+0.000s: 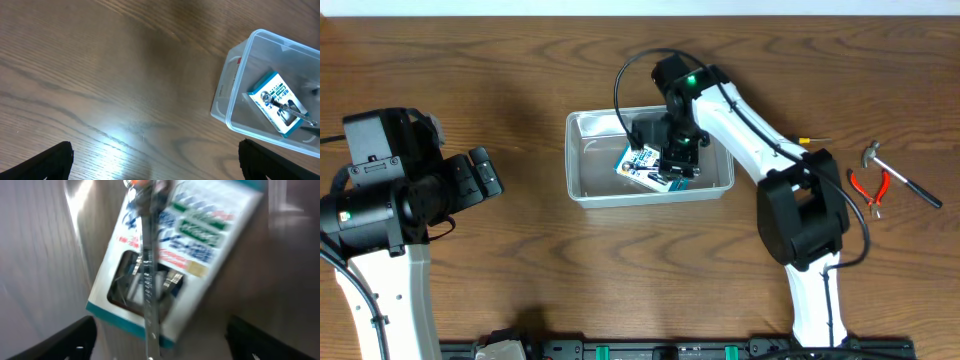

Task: Pack container
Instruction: 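Carry the wrench into the container and release it, then move the right gripper to the yellow-black screwdriver and grasp it, then carry the screwdriver into the container and release it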

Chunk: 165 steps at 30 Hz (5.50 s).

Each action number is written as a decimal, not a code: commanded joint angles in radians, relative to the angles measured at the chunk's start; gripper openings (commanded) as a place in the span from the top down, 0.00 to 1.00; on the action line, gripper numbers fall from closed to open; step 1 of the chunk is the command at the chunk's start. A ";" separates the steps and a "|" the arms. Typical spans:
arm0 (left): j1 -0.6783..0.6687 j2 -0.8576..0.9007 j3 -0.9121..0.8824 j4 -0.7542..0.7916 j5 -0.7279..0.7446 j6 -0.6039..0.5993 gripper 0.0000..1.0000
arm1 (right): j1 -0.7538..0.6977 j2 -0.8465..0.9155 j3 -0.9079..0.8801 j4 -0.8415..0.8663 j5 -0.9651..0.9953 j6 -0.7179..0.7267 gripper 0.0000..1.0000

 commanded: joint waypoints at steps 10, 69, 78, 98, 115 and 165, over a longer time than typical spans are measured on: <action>-0.004 0.002 0.010 0.011 0.002 -0.006 0.02 | -0.205 -0.238 0.111 0.242 0.503 1.436 0.04; -0.004 0.002 0.010 0.007 0.003 -0.006 0.02 | -0.508 0.225 0.108 -0.076 0.240 2.350 0.10; -0.004 0.002 0.010 0.007 0.003 -0.006 0.02 | -0.508 0.228 0.087 -0.067 0.233 2.388 0.24; -0.004 0.002 0.010 0.007 0.003 -0.006 0.02 | -0.508 0.228 0.051 -0.060 0.192 2.391 0.73; -0.004 0.002 0.010 0.007 0.002 -0.005 0.02 | -0.503 0.197 0.066 -0.102 0.238 2.024 0.99; -0.004 0.002 0.010 0.003 0.002 -0.005 0.02 | 0.073 -0.034 0.107 0.011 0.003 0.062 0.59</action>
